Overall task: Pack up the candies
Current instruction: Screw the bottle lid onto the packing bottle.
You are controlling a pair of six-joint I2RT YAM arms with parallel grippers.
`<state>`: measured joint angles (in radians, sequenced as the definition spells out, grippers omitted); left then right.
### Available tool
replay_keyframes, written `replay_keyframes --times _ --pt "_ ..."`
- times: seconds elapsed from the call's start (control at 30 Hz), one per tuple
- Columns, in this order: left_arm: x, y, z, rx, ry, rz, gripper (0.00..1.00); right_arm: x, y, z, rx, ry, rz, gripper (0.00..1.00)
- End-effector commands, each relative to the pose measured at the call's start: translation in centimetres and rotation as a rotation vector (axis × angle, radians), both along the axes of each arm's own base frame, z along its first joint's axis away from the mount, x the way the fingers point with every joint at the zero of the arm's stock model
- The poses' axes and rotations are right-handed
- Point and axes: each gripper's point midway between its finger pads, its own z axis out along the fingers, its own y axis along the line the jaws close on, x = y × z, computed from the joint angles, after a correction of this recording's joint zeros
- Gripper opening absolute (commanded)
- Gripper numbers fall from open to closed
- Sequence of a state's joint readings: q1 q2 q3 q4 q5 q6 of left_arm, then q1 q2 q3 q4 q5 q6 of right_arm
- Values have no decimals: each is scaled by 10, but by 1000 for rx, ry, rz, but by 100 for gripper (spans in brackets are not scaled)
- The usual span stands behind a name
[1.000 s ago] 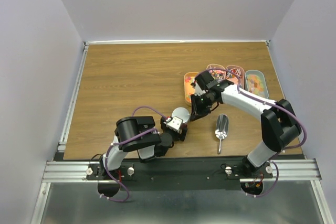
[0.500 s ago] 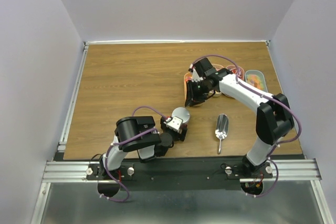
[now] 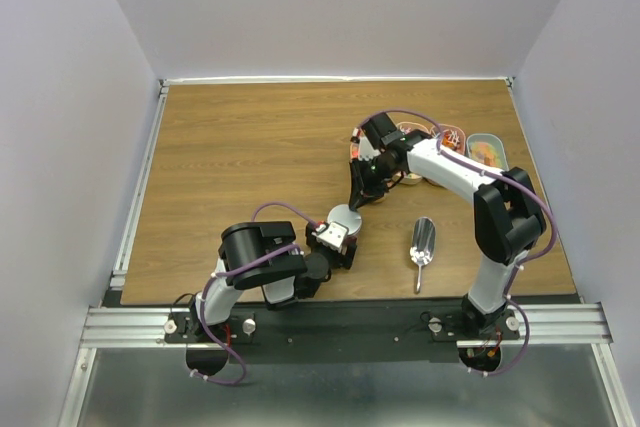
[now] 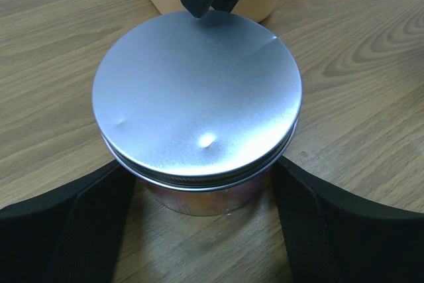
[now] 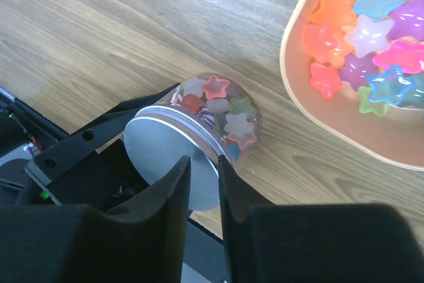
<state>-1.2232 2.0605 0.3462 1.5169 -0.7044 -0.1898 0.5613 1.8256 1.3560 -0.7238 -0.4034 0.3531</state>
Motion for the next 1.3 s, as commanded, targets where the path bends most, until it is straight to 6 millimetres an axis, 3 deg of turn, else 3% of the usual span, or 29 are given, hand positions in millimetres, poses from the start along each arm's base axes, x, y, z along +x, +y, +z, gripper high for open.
replay_keyframes --times 0.0,0.33,0.6,0.73,0.9,1.03,1.27 --pt "4 -9 51 -322 -75 -7 86 -10 -3 -7 8 34 32 26" --pt "7 -12 52 -325 -74 -9 86 -30 -18 -18 -35 60 15 10" --pt "9 -16 51 -324 -71 -8 86 -47 -16 -8 7 80 -15 8" --pt "10 -18 52 -328 -73 -10 86 -60 -11 -12 19 105 -22 8" --pt "10 -17 50 -324 -70 -8 86 -63 -11 -8 25 99 -30 8" --pt "10 -17 51 -326 -70 -10 86 -49 -17 1 -7 27 -67 10" --pt "9 -17 52 -331 -71 -15 86 -3 -27 17 -50 -77 -80 31"
